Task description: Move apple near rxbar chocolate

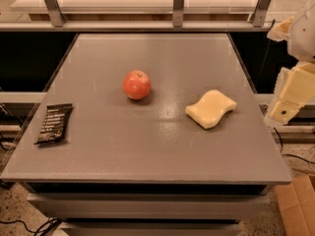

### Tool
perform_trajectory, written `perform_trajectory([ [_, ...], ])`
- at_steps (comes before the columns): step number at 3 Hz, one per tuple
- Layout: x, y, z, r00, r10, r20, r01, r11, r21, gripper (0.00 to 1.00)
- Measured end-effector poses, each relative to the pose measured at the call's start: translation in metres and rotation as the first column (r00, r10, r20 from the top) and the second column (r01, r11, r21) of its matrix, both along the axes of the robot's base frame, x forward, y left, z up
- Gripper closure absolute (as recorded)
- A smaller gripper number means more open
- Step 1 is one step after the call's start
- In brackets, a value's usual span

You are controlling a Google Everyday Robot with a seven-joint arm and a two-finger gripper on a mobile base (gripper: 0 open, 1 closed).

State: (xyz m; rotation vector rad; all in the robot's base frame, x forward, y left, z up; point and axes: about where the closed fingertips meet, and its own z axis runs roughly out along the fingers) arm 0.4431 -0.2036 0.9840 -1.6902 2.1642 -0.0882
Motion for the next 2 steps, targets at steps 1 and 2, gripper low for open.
perform_trajectory([
  [1,0.019,0.029,-0.002,0.9967,0.077,0.026,-0.078,0.995,0.064,0.0],
  [2,0.043,0.065,-0.006,0.9824,0.181,0.045,-0.185,0.977,0.103,0.0],
])
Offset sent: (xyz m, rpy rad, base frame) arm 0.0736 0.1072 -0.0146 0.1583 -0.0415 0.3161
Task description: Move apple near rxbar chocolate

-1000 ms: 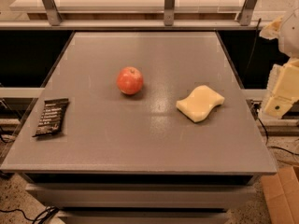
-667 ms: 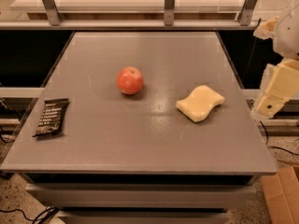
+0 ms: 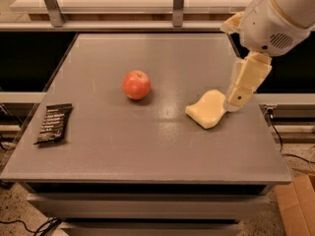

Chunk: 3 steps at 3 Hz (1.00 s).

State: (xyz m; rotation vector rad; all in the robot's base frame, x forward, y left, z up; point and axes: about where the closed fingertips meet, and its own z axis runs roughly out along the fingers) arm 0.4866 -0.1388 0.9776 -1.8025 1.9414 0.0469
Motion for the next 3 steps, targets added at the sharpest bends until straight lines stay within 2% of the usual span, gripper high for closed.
perform_trajectory([
  [1,0.023,0.036,-0.013,0.9957,0.092,0.001,-0.092,0.994,0.05,0.0],
  [2,0.04,0.068,-0.029,0.9868,0.162,-0.009,-0.16,0.982,0.096,0.0],
  [3,0.051,0.103,-0.05,0.9661,0.253,-0.052,-0.245,0.961,0.128,0.0],
])
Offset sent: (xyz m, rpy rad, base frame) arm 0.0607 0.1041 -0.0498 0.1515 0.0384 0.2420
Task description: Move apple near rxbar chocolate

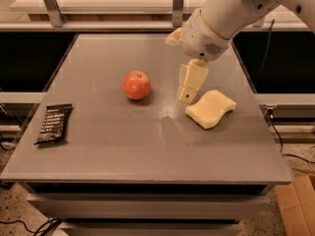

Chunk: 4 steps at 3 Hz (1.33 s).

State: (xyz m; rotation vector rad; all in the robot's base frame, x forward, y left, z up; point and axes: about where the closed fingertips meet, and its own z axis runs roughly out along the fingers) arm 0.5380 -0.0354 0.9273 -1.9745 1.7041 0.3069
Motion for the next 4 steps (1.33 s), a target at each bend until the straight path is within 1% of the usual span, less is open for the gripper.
perform_trajectory([
  [1,0.002,0.002,-0.004,1.0,-0.003,0.007,0.003,1.0,0.003,0.0],
  [2,0.019,0.014,-0.013,0.9992,0.027,0.03,-0.027,1.0,0.003,0.0],
  [3,0.04,0.034,-0.027,0.9957,0.081,0.045,-0.082,0.997,0.0,0.0],
  [4,0.058,0.055,-0.043,0.9898,0.136,0.042,-0.136,0.991,-0.002,0.0],
])
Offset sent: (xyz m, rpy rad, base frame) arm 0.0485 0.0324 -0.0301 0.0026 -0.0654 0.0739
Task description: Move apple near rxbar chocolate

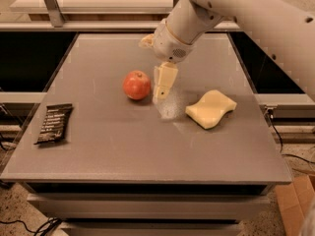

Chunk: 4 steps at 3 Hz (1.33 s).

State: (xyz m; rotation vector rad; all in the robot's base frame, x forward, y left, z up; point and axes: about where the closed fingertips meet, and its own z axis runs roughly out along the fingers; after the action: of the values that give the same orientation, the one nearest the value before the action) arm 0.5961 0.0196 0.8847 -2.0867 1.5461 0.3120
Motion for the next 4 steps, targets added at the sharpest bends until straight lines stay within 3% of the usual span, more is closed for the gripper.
perform_trajectory([
  [1,0.01,0.016,-0.014,0.9987,0.048,-0.014,-0.048,0.999,-0.002,0.17],
  [3,0.015,0.039,-0.03,0.9915,0.125,-0.036,-0.125,0.992,0.011,0.64],
  [4,0.009,0.058,-0.029,0.977,0.207,-0.049,-0.207,0.978,0.02,0.87],
])
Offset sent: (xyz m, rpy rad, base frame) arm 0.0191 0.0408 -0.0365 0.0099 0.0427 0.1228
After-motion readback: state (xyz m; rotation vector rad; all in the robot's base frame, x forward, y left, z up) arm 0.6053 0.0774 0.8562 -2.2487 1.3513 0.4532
